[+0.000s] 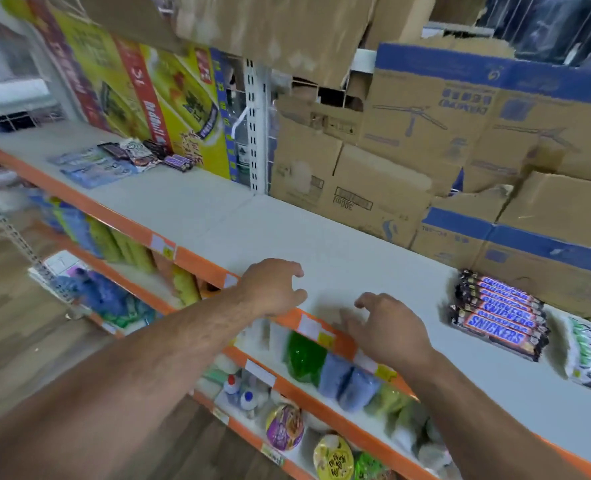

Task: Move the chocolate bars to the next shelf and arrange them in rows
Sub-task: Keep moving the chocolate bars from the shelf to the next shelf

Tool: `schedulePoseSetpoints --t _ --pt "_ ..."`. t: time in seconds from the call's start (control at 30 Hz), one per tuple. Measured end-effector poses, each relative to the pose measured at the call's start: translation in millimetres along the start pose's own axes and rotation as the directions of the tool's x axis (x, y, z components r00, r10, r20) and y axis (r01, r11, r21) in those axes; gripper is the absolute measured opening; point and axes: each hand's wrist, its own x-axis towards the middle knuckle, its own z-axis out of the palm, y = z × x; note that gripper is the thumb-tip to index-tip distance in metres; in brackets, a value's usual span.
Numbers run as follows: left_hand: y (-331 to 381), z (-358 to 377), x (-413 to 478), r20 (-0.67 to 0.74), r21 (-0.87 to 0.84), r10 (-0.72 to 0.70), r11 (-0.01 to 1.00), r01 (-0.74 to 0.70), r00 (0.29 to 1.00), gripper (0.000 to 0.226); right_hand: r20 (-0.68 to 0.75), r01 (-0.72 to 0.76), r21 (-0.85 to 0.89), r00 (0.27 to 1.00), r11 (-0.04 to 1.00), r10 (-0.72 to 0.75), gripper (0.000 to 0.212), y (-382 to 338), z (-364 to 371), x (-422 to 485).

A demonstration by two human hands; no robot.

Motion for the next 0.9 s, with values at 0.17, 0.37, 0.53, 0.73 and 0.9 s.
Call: schedulePoseSetpoints --t 0.17,0.37,0.53,0.73,0.9 --pt "-111 -51 -2 -0.065 -0.017 -0.046 0.999 0.045 0.997 0.048 0.004 0.076 -0.013 0.997 0.997 -0.076 0.041 -117 32 53" --pt "-242 -100 -12 -0.104 0.007 -0.157 0.987 0.158 0.982 0.044 0.056 0.191 0.007 0.98 0.982 -0.191 0.044 -256 65 109" --pt "-322 -133 -13 -0.128 -0.067 -0.269 0.963 0.262 0.955 0.042 0.087 0.261 0.008 0.962 0.965 -0.261 0.043 -338 92 153" --pt "-398 -155 16 -0.157 -0.135 -0.34 0.938 0.321 0.927 0.038 0.111 0.323 0.027 0.939 0.946 -0.324 0.041 -405 119 227" --pt "-451 -186 59 -0.148 -0.132 -0.388 0.919 0.371 0.91 0.046 0.121 0.356 0.041 0.926 0.933 -0.359 0.041 -451 139 302"
